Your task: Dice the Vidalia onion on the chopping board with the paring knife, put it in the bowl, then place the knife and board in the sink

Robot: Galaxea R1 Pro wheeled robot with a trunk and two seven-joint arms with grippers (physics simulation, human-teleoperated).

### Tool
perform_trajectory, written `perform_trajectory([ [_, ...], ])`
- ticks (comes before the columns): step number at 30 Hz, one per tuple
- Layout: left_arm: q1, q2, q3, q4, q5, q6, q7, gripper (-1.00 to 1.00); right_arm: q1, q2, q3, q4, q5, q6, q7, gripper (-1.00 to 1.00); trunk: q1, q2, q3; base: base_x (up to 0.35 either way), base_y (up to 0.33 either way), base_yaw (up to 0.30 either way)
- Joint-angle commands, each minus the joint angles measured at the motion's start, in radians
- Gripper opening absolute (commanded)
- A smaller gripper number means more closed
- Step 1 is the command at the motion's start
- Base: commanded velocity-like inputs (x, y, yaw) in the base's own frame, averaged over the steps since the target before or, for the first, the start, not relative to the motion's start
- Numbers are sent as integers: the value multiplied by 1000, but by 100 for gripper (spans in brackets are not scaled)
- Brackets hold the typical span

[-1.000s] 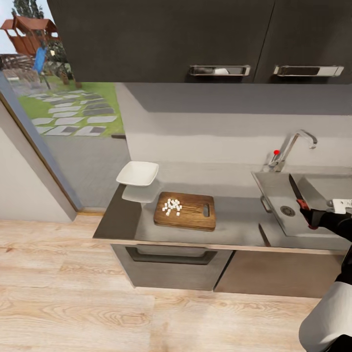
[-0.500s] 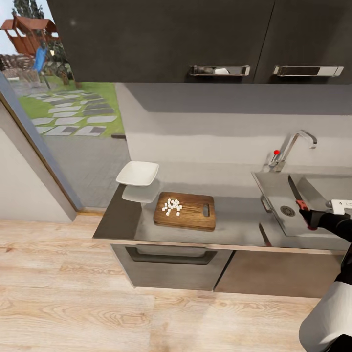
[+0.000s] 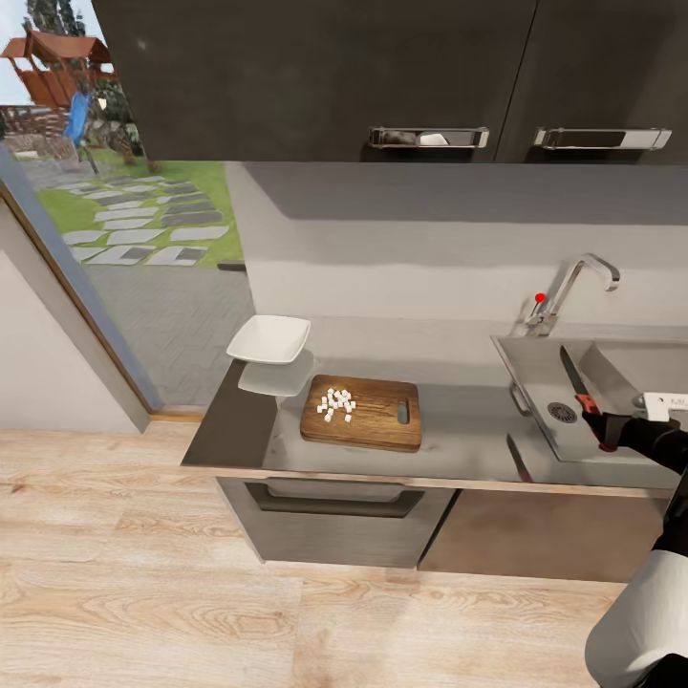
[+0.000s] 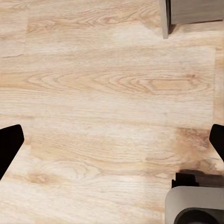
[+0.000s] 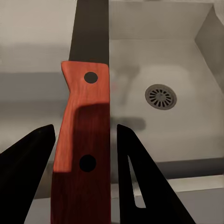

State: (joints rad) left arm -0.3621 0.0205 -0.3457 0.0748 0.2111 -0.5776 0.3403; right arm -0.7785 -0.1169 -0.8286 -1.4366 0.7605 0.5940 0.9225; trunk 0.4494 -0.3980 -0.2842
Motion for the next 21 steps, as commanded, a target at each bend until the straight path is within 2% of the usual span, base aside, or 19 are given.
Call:
perform_trajectory([
  [1,-1,-2,-9,3,7,-6,1,100,-2,-1,-1,6,6,3,7,-100,1,-2,-2,0,0,0],
  [2,-1,-9,-9,3,6,-6,1,100,-1,-1,-1,9,7,3,6,-100,1,-2,-2,0,0,0],
  [6,-1,-72,-8,3,6,-8,-1,100,-1,1,0,24,7,3,6,-100,1,-2,-2,0,0,0],
  [8,-1,-83,-9,3,6,-7,-22,100,-2,2,0,43,8,3,6,-100,1,-2,-2,0,0,0],
  [11,-1,-82,-9,4,7,-6,-63,100,-1,1,0,50,8,3,6,-100,1,-2,-2,0,0,0],
  [13,-1,-73,-9,5,6,-5,-84,100,-1,1,0,51,8,3,6,-100,1,-2,-2,0,0,0],
  [17,-1,-42,-9,4,7,-4,-93,100,-1,2,0,51,8,3,6,-100,1,-2,-2,68,-130,0],
  [21,-1,-33,-9,3,7,-4,-93,100,-1,2,1,52,8,3,6,-100,1,-2,-2,207,-251,0],
])
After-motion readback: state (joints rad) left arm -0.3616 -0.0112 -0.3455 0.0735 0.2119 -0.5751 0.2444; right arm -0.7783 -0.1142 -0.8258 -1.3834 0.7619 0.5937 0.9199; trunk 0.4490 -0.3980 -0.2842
